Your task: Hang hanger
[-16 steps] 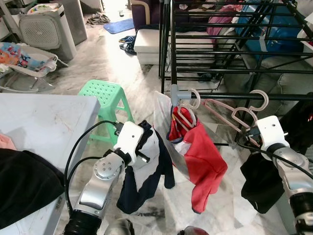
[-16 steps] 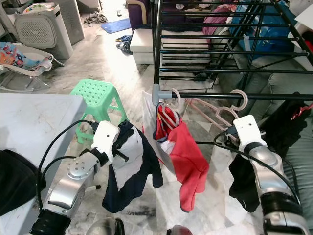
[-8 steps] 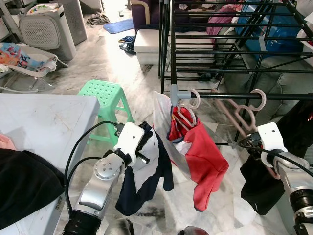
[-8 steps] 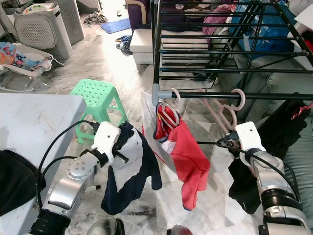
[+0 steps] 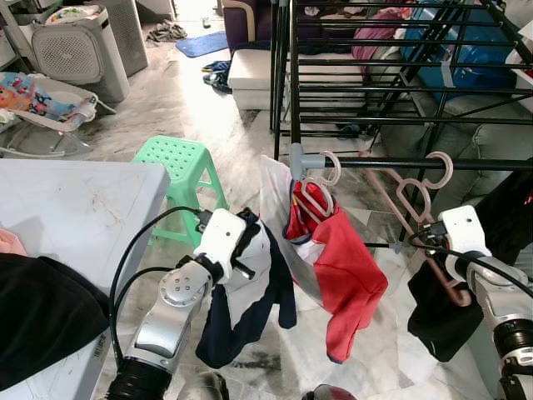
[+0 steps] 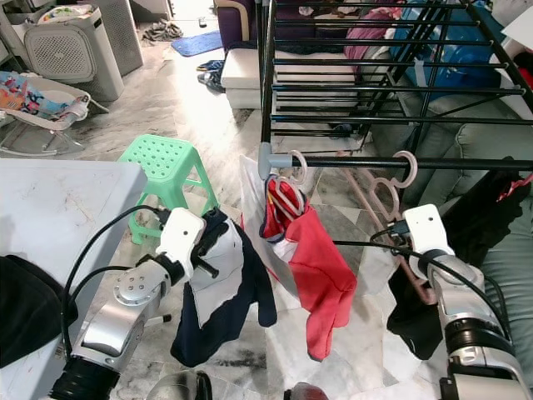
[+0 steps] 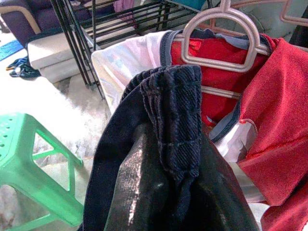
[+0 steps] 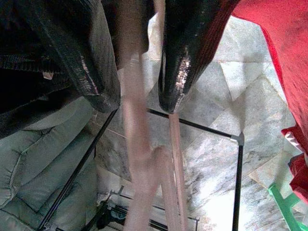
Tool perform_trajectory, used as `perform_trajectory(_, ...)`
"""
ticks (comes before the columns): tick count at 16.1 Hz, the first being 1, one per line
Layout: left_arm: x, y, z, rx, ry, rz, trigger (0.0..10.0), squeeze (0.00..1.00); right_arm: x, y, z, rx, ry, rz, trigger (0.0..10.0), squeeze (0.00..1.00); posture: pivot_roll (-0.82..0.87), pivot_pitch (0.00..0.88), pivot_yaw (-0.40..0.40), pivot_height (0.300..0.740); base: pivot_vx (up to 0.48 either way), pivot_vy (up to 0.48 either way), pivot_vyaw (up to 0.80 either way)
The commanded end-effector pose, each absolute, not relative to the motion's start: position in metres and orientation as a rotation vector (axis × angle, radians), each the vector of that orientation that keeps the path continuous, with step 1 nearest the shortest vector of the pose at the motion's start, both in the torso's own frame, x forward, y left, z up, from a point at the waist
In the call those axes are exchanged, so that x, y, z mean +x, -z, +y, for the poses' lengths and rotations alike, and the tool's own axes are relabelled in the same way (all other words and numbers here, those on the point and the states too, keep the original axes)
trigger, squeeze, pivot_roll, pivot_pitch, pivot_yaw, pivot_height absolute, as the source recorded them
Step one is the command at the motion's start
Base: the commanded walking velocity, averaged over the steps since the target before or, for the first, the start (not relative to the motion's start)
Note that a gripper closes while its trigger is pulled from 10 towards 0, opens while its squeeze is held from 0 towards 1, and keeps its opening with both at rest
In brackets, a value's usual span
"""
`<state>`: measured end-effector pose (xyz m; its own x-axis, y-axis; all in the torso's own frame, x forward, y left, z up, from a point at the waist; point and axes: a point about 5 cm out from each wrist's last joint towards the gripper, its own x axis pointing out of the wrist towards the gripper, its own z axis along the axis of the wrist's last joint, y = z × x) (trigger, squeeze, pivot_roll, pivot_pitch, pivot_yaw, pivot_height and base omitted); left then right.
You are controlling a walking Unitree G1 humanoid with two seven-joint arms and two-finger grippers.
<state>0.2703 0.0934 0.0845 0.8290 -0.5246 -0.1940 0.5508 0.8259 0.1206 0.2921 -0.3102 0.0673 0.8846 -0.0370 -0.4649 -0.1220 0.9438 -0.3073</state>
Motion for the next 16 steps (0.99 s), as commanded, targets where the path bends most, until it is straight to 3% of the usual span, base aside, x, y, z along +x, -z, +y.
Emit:
perform_trajectory(1,0.272,-0.09,0.091,0.196,0.592,0.135,10.0,0.0,0.296,-0.072,-0.31,-0.328,-0.033,0.461,0.0,0.0,-0.02,0.033,0.038,0.74,0.0,0.0,0.0)
perform_trajectory(8,0.271,-0.088,0.091,0.204,0.6,0.142,10.0,0.0,0.297,-0.072,-0.307,-0.306,-0.001,0.427,0.0,0.0,-0.03,0.026,0.038,0.74,0.0,0.0,0.0)
perform_trajectory(14,0.272,-0.087,0.091,0.198,0.594,0.149,10.0,0.0,0.299,-0.074,-0.287,-0.118,0.131,0.299,0.0,0.0,-0.03,0.028,0.046,0.74,0.0,0.0,0.0)
perform_trajectory(15,0.272,-0.087,0.091,0.193,0.591,0.147,10.0,0.0,0.301,-0.076,-0.282,-0.062,0.155,0.278,0.7,0.0,-0.03,0.028,0.046,0.74,0.0,0.0,0.0)
perform_trajectory(16,0.272,-0.088,0.091,0.193,0.592,0.138,10.0,0.0,0.302,-0.078,-0.274,-0.089,0.15,0.265,7.6,0.0,-0.03,0.028,0.046,0.74,0.0,0.0,0.0)
